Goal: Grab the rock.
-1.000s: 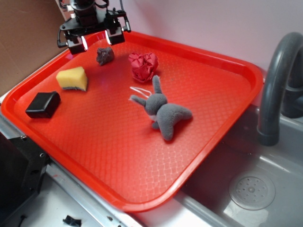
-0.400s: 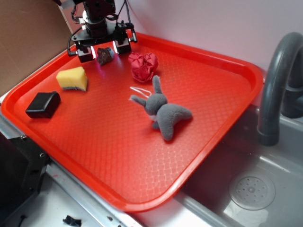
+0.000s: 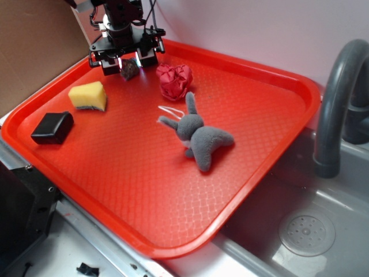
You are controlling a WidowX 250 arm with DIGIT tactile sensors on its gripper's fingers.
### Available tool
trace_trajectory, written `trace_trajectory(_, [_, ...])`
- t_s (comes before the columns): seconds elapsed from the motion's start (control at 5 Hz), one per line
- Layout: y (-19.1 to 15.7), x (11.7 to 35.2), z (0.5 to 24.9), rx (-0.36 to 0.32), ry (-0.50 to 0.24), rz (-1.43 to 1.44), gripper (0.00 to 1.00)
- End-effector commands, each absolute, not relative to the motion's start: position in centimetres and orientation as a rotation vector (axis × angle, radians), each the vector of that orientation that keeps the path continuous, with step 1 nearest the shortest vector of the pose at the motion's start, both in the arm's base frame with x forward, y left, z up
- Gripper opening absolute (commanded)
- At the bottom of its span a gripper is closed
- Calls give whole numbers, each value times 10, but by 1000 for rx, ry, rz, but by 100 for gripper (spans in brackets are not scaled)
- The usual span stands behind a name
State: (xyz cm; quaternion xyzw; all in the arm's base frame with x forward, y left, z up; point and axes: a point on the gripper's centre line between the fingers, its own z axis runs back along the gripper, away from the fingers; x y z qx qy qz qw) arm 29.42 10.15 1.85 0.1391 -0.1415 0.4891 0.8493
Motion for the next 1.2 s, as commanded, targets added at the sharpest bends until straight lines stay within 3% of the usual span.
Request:
trace_trajectory(0.0, [76,289,135,143,-200,804,0])
trace_trajectory(0.4, [19,232,212,5,-129,531,0])
trace_trajectory(0.6, [4,206,232,-52,-163,465,0])
trace_trajectory(1.0, [-2,196,228,-34,-205,480,0])
